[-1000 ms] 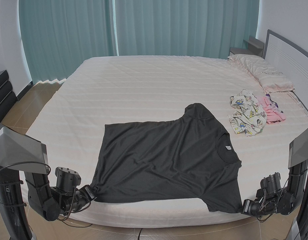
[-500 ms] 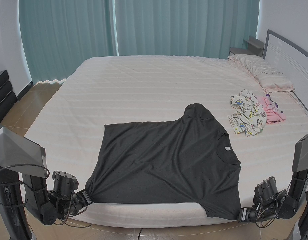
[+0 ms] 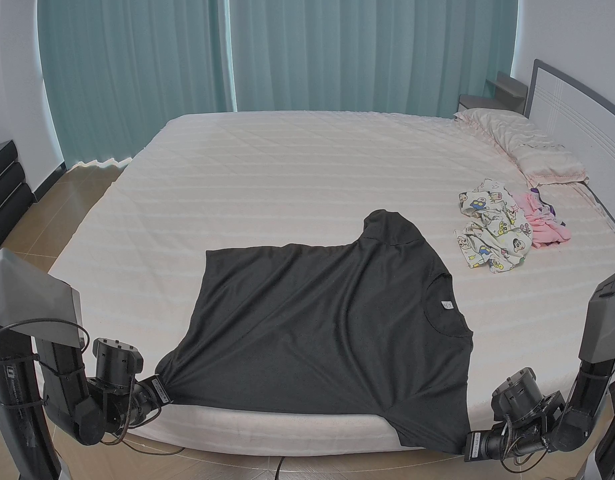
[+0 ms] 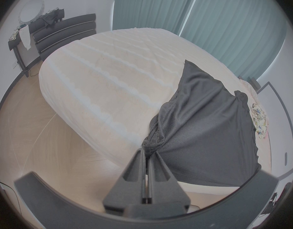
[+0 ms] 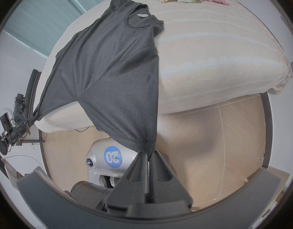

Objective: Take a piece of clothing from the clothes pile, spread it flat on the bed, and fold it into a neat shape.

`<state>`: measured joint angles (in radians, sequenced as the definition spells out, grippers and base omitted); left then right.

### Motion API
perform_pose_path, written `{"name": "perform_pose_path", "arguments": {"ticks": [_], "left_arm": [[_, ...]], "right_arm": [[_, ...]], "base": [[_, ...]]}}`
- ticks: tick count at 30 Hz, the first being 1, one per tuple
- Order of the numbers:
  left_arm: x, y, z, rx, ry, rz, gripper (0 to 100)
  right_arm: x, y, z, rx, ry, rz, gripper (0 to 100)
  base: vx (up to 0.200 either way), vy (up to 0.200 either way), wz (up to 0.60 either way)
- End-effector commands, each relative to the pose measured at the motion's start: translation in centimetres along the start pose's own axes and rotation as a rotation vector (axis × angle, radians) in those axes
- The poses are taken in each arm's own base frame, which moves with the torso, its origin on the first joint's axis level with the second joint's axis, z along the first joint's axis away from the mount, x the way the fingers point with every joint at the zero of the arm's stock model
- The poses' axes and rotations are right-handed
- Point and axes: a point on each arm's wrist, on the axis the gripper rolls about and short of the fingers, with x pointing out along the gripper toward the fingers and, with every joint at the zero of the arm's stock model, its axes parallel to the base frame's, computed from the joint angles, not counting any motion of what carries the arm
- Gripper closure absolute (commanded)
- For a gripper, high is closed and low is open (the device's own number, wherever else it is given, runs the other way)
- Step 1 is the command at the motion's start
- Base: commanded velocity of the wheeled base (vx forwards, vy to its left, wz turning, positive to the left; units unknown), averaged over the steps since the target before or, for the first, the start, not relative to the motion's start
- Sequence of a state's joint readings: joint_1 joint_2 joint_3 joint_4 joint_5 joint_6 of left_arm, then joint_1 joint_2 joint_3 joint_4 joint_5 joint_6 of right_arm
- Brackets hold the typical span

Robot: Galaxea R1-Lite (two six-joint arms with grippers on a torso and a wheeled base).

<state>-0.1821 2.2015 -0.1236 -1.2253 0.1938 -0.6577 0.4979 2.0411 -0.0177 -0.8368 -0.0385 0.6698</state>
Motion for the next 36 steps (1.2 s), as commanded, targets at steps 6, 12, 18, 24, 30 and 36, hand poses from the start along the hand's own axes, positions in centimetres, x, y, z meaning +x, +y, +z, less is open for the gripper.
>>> {"name": "perform_pose_path", "arguments": {"ticks": [6, 12, 18, 24, 30, 36], "left_arm": [[-0.6, 0.7, -0.9, 0.06, 0.033, 0.008, 100], [-1.2, 0.6, -1.2, 0.089, 0.042, -0.002, 100], [-2.0, -0.2, -0.3, 0.073, -0.013, -0.054, 100], [-2.5, -1.2, 1.3, 0.046, -0.097, -0.111, 100], [-1.8, -2.6, 3.1, 0.004, -0.167, -0.158, 100], [-1.4, -2.8, 4.0, -0.011, -0.182, -0.152, 100]], "right_arm": [[-0.5, 0.9, -1.3, -0.038, 0.021, 0.027, 100], [-1.7, 1.1, -0.4, -0.014, -0.06, 0.087, 100], [-4.5, 1.0, 2.0, 0.053, -0.249, 0.197, 100], [-4.8, 1.4, 4.9, 0.091, -0.348, 0.219, 100], [-5.2, 2.5, 7.7, 0.104, -0.443, 0.262, 100], [-6.1, 3.5, 9.5, 0.103, -0.517, 0.306, 100]], "base": [[0.0, 0.0, 0.0], [0.0, 0.0, 0.0], [0.0, 0.0, 0.0], [0.0, 0.0, 0.0], [0.0, 0.0, 0.0], [0.0, 0.0, 0.0]]}}
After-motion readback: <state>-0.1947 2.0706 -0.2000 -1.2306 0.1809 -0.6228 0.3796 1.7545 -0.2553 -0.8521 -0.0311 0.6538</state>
